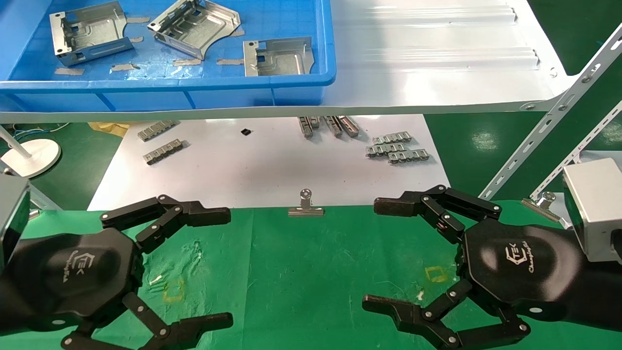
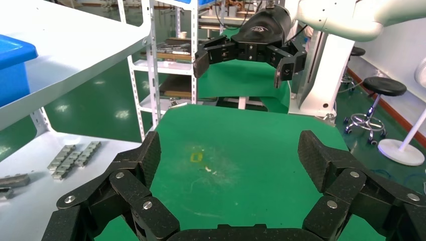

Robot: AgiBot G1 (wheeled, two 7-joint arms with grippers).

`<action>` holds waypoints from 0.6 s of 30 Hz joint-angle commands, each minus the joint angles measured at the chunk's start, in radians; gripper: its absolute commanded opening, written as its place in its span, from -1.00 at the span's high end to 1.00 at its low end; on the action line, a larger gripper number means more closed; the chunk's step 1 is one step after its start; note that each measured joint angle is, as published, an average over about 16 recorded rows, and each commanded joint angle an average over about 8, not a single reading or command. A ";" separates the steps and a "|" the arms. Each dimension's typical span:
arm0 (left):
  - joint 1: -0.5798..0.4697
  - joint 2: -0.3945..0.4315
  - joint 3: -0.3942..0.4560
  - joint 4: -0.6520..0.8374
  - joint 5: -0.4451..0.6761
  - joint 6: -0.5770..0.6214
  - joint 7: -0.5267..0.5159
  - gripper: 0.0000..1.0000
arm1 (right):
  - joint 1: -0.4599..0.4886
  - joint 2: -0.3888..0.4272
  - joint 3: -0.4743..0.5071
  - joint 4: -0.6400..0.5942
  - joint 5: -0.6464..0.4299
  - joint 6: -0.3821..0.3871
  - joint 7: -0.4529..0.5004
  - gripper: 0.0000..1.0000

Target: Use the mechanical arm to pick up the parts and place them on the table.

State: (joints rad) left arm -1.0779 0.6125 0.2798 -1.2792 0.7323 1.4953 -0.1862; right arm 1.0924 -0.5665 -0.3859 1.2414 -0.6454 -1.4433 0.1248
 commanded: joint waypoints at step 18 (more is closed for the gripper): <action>0.000 0.000 0.000 0.000 0.000 0.000 0.000 -1.00 | 0.000 0.000 0.000 0.000 0.000 0.000 0.000 -1.00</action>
State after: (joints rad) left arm -1.0779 0.6125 0.2798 -1.2793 0.7323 1.4953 -0.1862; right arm 1.0924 -0.5665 -0.3859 1.2414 -0.6454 -1.4433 0.1248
